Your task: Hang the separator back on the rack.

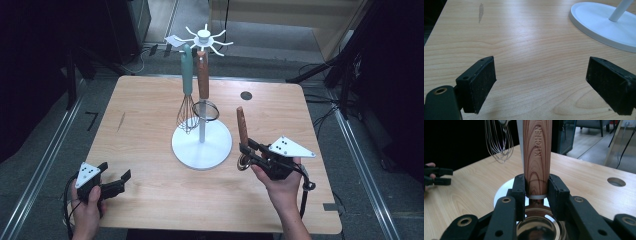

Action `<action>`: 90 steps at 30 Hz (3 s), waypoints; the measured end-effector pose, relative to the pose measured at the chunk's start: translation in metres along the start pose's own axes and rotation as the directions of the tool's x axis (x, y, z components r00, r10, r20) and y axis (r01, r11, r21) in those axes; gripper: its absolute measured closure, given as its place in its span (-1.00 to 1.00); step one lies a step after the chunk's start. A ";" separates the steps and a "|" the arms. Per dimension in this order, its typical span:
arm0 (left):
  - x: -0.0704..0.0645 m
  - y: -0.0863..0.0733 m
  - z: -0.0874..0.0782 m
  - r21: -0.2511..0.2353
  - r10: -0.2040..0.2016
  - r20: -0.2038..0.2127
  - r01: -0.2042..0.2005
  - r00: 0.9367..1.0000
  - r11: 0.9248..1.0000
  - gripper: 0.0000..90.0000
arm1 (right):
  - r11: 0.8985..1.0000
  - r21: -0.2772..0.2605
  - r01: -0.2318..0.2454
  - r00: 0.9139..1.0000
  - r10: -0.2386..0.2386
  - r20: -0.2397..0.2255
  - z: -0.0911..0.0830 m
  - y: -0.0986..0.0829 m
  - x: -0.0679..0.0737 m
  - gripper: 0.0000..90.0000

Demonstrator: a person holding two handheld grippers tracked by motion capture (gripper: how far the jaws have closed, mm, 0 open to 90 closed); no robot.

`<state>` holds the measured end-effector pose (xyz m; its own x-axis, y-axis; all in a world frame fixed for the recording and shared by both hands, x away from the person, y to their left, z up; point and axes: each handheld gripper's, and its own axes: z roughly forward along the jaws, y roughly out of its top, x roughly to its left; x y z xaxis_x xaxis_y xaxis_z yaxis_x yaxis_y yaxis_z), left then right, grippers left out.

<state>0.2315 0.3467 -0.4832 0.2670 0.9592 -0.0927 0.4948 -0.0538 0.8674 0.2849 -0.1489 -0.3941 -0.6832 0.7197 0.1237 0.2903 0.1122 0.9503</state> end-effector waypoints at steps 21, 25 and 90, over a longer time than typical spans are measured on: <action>0.001 0.000 0.000 -0.002 -0.012 -0.010 0.012 1.000 1.000 -0.80 | 0.995 -0.100 0.009 1.000 -0.008 0.009 0.002 0.026 0.012 0.58; 0.001 0.000 0.000 -0.003 -0.010 -0.011 0.010 1.000 1.000 -0.80 | 0.993 -0.117 0.003 1.000 -0.002 0.009 0.002 0.031 0.014 0.58; 0.002 -0.001 -0.001 -0.018 -0.027 -0.018 0.026 0.999 0.999 -0.80 | 0.976 -0.216 0.036 0.999 -0.034 0.012 0.011 0.084 0.034 0.58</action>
<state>0.2311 0.3485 -0.4835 0.2389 0.9651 -0.1070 0.4868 -0.0237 0.8732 0.2936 -0.1070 -0.3131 -0.6847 0.7235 0.0880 0.1145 -0.0125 0.9933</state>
